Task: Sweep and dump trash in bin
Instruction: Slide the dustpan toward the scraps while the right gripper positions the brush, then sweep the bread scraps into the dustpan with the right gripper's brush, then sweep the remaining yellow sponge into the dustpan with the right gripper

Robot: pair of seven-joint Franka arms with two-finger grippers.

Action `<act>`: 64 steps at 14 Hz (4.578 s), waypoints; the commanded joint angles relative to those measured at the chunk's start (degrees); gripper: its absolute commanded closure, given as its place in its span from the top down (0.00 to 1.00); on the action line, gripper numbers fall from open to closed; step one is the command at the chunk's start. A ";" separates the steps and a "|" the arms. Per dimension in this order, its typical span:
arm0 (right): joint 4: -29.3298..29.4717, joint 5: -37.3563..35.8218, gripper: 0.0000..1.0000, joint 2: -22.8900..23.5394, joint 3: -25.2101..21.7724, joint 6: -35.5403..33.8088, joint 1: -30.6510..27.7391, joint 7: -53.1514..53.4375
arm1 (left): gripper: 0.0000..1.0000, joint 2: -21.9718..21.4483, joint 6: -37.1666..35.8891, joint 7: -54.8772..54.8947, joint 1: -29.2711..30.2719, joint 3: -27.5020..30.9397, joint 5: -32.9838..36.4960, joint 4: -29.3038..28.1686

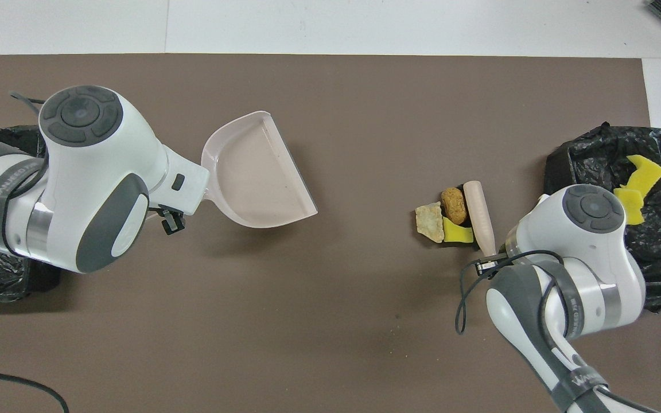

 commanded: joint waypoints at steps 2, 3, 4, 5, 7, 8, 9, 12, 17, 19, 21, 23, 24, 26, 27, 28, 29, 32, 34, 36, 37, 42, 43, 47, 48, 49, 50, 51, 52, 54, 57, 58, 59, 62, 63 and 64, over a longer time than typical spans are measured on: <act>-0.58 2.78 0.00 -0.37 0.12 0.90 1.02 5.61 | 0.00 -5.31 7.45 3.08 -1.61 -0.59 1.57 -9.96; -0.58 2.87 0.00 -0.37 0.12 0.90 2.24 6.94 | 0.00 -4.96 9.38 3.07 -2.32 -0.59 1.57 -11.02; -0.58 3.13 0.00 -0.37 0.12 0.99 2.68 7.82 | 0.00 -4.70 10.97 3.16 -3.11 -0.68 1.57 -12.16; -0.58 4.44 0.00 -0.37 0.12 0.99 3.21 8.52 | 0.00 -4.87 12.46 2.90 -4.60 -0.68 1.48 -14.00; -0.49 5.15 0.00 -0.19 0.12 0.99 4.88 9.23 | 0.00 -4.69 14.66 2.64 -5.48 -0.86 1.39 -16.29; -0.49 5.24 0.00 0.33 0.20 0.99 4.97 10.36 | 0.00 -4.52 16.15 2.29 -6.36 -0.86 1.39 -17.26; -0.41 5.24 0.00 0.51 0.20 0.99 5.93 10.72 | 0.00 -4.43 17.47 0.89 -6.54 -0.86 1.39 -18.14; -0.06 7.87 0.00 1.04 0.20 0.99 8.30 11.43 | 0.00 -3.38 20.73 -3.51 -8.30 -0.86 1.39 -20.25; 1.87 13.23 0.00 2.61 0.29 1.69 14.19 12.13 | 0.00 -3.81 21.09 -4.13 -9.62 -0.86 1.39 -22.10; 2.32 16.39 0.00 3.76 0.29 4.49 16.39 12.66 | 0.00 -3.47 21.35 -5.10 -9.62 -0.94 1.30 -22.19; 3.54 19.29 0.00 5.87 0.29 6.34 19.20 14.58 | 0.00 -3.46 21.44 -5.54 -10.24 -0.94 1.30 -22.80; 6.08 21.58 0.00 7.36 0.29 6.79 22.09 17.75 | 0.00 -3.46 21.97 -5.89 -10.15 -0.94 1.30 -22.98; 7.32 24.03 0.00 7.80 0.29 6.87 23.68 18.02 | 0.00 -3.46 22.06 -5.98 -10.15 -0.94 1.30 -22.98; 8.55 28.08 0.00 8.16 0.29 6.88 25.18 18.02 | 0.00 -3.46 22.06 -6.77 -10.15 -0.94 1.30 -22.98; 8.82 28.88 0.00 8.16 0.29 6.79 25.88 18.02 | 0.00 -3.46 22.06 -6.77 -10.15 -0.94 1.30 -22.98; 9.08 29.06 0.00 8.25 0.29 6.35 26.24 18.02 | 0.00 -3.55 22.06 -6.77 -10.06 -0.94 1.30 -22.98; 9.35 28.71 0.00 7.99 0.20 5.39 26.07 17.94 | 0.00 -3.46 22.06 -6.68 -9.97 -0.94 1.30 -22.98; 9.79 25.74 0.00 5.01 -0.67 -2.59 23.71 17.41 | 0.00 -3.46 21.62 -6.94 -9.88 -0.86 1.21 -22.81; 9.79 21.96 0.00 1.94 -0.59 -6.90 21.33 17.93 | 0.00 -3.37 21.27 -8.78 -9.62 -0.86 1.21 -22.28; 9.96 19.23 0.00 -1.05 -0.59 -11.38 19.74 18.11 | 0.00 -3.90 21.35 -8.79 -8.92 -0.86 1.13 -22.19; 9.97 17.83 0.00 -2.55 -0.50 -13.84 19.74 18.20 | 0.00 -4.16 21.36 -8.79 -8.14 -0.86 0.86 -22.19; 8.82 14.82 0.00 -4.94 0.20 -15.72 20.62 20.22 | 0.00 -5.39 21.09 -8.62 -6.02 -0.77 -2.04 -21.84; 8.47 14.82 0.00 -5.20 0.20 -15.71 20.79 20.22 | 0.00 -5.40 21.09 -8.53 -5.93 -0.77 -2.04 -21.84; 3.12 14.82 0.00 -7.22 0.20 -10.36 25.09 24.17 | 0.00 -6.27 21.00 -7.82 -6.54 -0.77 -2.04 -23.33; 2.07 14.82 0.00 -6.96 0.20 -7.74 26.14 25.22 | 0.00 -6.97 21.26 -7.48 -6.55 -0.77 -2.04 -24.55; 1.18 14.82 0.00 -6.87 0.20 -6.06 26.94 26.53 | 0.00 -7.59 21.70 -7.30 -6.55 -0.77 -2.04 -25.70; 1.00 14.82 0.00 -6.52 0.20 -5.35 28.51 27.94 | 0.00 -7.85 21.71 -7.30 -6.63 -0.77 -2.04 -26.41; 1.00 14.82 0.00 -5.82 0.20 -4.47 29.83 29.78 | 0.00 -7.77 21.79 -7.30 -6.63 -0.77 -2.04 -26.50; 0.91 14.82 0.00 -5.47 0.20 -3.33 30.11 30.58 | 0.00 -7.77 21.79 -7.30 -6.72 -0.77 -2.04 -26.67; 1.00 14.74 0.00 -4.94 0.20 -2.79 30.11 29.89 | 0.00 -7.77 21.79 -7.38 -6.63 -0.77 -2.04 -26.68; 1.09 11.77 0.00 -4.59 0.12 -2.70 29.50 29.36 | 0.00 -7.77 21.79 -7.38 -6.72 -0.86 -2.04 -26.68; 1.09 10.53 0.00 -3.71 -0.32 -2.36 27.67 27.53 | 0.00 -7.77 21.71 -7.38 -6.63 -0.86 -2.04 -26.68; 1.09 10.34 0.00 -2.84 -0.06 0.08 24.26 23.95 | 0.00 -7.77 21.71 -7.47 -6.72 -0.86 -2.04 -26.68; 1.18 10.34 0.00 0.59 0.12 3.53 25.26 21.98 | 0.00 -7.86 21.62 -7.65 -6.72 -0.86 -2.04 -26.68; 1.09 10.34 0.00 1.73 0.20 4.06 26.41 21.80 | 0.00 -7.77 21.62 -7.74 -6.72 -0.86 -2.04 -26.68; 1.61 10.51 0.00 3.22 0.20 4.24 27.64 21.37 | 0.00 -7.86 21.62 -7.82 -6.72 -0.86 -2.04 -26.68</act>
